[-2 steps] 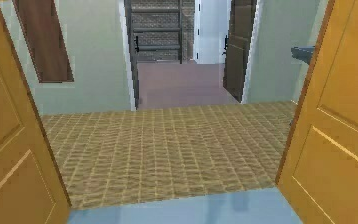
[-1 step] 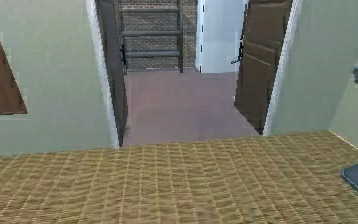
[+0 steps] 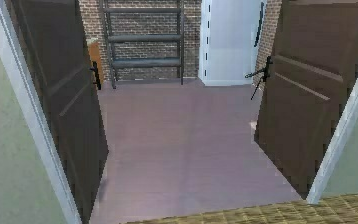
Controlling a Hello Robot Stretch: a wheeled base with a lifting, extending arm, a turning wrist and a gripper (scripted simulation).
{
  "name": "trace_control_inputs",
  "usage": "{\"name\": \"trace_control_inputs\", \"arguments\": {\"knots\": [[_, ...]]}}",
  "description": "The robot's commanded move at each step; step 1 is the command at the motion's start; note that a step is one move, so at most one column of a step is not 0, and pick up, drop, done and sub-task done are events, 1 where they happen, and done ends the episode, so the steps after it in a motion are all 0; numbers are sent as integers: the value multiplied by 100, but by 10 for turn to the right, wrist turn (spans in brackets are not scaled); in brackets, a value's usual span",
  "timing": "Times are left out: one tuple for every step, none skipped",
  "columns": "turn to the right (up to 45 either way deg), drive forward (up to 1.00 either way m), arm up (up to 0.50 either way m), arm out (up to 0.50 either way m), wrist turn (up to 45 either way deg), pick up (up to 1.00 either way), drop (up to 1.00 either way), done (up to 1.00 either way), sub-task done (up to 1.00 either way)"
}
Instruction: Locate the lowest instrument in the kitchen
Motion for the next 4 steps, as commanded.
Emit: {"name": "trace_control_inputs", "arguments": {"knots": [[0, 70, 0, 0, 0, 0, 0, 0, 0], [-60, 0, 0, 0, 0, 0, 0, 0, 0], [0, 100, 0, 0, 0, 0, 0, 0, 0], [-60, 0, 0, 0, 0, 0, 0, 0, 0]]}}
